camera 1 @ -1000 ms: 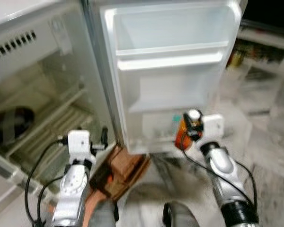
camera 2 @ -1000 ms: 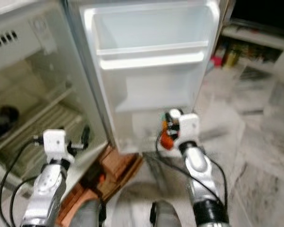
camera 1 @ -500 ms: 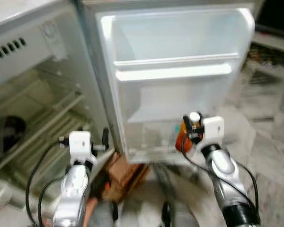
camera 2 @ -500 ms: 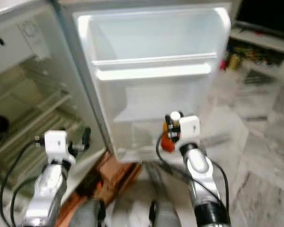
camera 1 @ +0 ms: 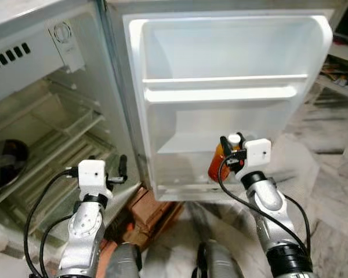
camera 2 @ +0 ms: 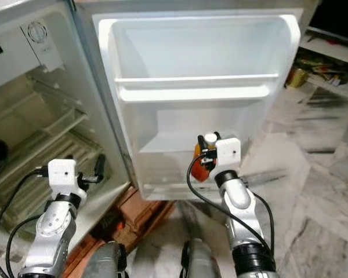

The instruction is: Restocking fridge

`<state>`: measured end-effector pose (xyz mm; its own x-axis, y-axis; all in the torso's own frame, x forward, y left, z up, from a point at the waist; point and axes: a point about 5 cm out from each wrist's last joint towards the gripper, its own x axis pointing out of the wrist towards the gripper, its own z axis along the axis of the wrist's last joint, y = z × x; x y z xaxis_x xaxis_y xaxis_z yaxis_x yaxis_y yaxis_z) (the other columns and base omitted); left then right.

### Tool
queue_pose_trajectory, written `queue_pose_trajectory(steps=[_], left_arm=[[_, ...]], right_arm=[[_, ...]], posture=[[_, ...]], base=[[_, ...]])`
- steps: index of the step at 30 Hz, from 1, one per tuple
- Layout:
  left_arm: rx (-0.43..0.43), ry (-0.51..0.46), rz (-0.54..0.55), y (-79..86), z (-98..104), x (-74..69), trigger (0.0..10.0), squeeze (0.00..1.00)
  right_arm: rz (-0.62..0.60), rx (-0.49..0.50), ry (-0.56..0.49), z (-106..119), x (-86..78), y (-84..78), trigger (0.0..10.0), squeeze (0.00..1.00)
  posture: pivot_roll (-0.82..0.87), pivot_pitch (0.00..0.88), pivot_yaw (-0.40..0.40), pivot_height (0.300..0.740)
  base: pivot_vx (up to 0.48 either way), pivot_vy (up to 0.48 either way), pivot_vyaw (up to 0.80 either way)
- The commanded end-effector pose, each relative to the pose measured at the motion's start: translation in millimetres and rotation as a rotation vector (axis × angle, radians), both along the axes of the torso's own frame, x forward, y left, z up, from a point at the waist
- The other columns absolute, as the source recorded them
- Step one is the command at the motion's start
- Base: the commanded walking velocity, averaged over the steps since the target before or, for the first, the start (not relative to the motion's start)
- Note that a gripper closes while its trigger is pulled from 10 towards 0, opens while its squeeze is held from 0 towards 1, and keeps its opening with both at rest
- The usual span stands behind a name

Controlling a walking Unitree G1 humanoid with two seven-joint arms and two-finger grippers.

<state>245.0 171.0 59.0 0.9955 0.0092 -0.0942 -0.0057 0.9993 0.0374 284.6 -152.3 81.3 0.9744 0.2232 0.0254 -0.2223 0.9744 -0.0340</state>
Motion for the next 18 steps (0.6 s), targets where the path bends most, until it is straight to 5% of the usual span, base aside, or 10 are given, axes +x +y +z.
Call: queue_pose_trajectory(steps=[1,18], left_arm=[[0.009,0.001,0.016,3.7,0.9,-1.3,10.0,0.00],[0.025,-0.010,0.025,5.3,3.6,1.9,10.0,0.00]], right_arm=[[0.019,0.011,-0.025,5.7,2.3,6.0,10.0,0.00],[0.019,0.020,-0.037,7.8,4.9,8.1,10.0,0.00]], posture=[[-0.01,0.009,-0.011,0.662],[-0.01,0.008,-0.001,0.589]], base=[[0.000,0.000,0.00],[0.000,0.000,0.00]])
